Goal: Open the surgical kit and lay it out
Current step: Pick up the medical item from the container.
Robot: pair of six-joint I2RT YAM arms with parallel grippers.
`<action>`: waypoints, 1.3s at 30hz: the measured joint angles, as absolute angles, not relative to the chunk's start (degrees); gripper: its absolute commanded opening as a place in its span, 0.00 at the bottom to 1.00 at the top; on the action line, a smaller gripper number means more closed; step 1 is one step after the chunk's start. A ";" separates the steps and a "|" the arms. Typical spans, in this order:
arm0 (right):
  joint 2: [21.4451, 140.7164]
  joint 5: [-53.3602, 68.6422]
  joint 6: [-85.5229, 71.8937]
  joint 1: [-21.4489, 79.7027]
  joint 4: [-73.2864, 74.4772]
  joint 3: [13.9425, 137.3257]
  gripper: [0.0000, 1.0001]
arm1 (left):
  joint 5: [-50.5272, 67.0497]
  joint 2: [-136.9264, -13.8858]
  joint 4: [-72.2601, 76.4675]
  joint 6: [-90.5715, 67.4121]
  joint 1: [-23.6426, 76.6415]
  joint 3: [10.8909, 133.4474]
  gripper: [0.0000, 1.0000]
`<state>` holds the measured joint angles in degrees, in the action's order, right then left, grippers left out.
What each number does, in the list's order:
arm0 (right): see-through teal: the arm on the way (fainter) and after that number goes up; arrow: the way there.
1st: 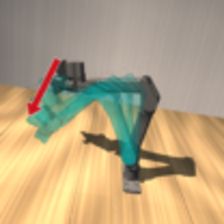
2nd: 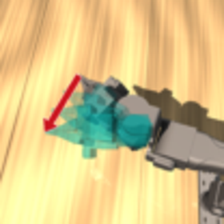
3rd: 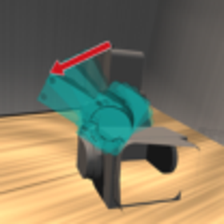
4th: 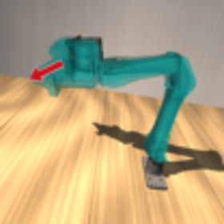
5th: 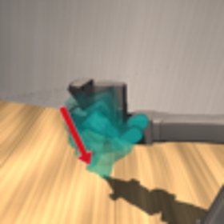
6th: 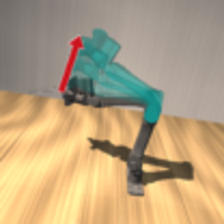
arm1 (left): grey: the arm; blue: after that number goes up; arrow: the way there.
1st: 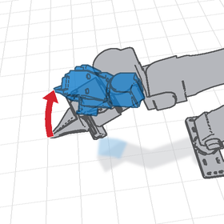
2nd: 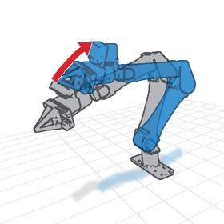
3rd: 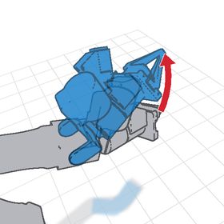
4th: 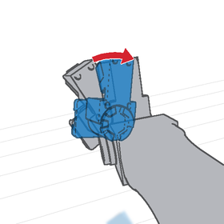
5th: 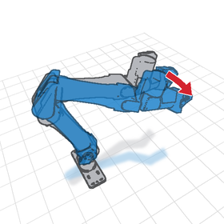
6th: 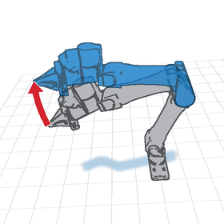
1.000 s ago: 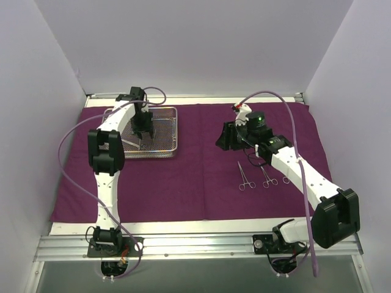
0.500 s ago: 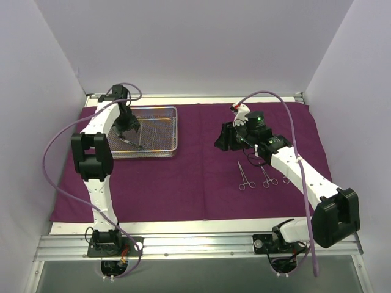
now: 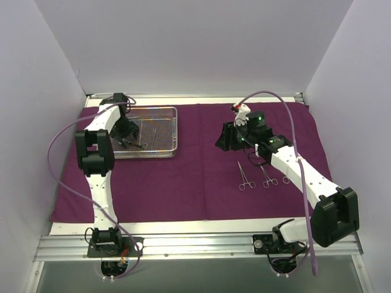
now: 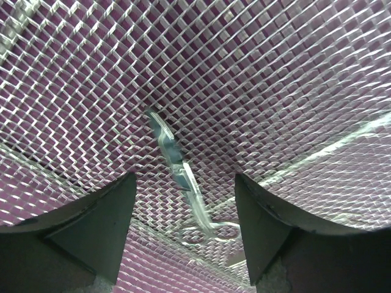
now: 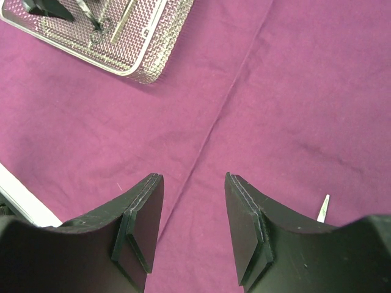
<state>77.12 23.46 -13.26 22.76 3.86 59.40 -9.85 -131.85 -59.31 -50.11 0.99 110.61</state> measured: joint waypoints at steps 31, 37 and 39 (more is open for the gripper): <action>86.80 23.44 -10.85 22.22 3.14 66.81 0.40 | -3.09 -129.54 -54.39 -42.04 -0.84 110.69 0.02; 93.38 23.94 -10.98 22.85 2.55 72.25 0.38 | -2.26 -124.46 -52.45 -39.51 -0.69 110.69 0.02; 94.39 24.12 -11.07 23.42 2.50 72.79 0.39 | -1.87 -123.17 -52.03 -38.76 -0.69 110.67 0.02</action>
<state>94.39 24.12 -11.07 23.42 2.50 72.79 -1.87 -123.17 -52.03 -38.76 -0.69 110.67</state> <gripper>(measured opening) 0.379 0.117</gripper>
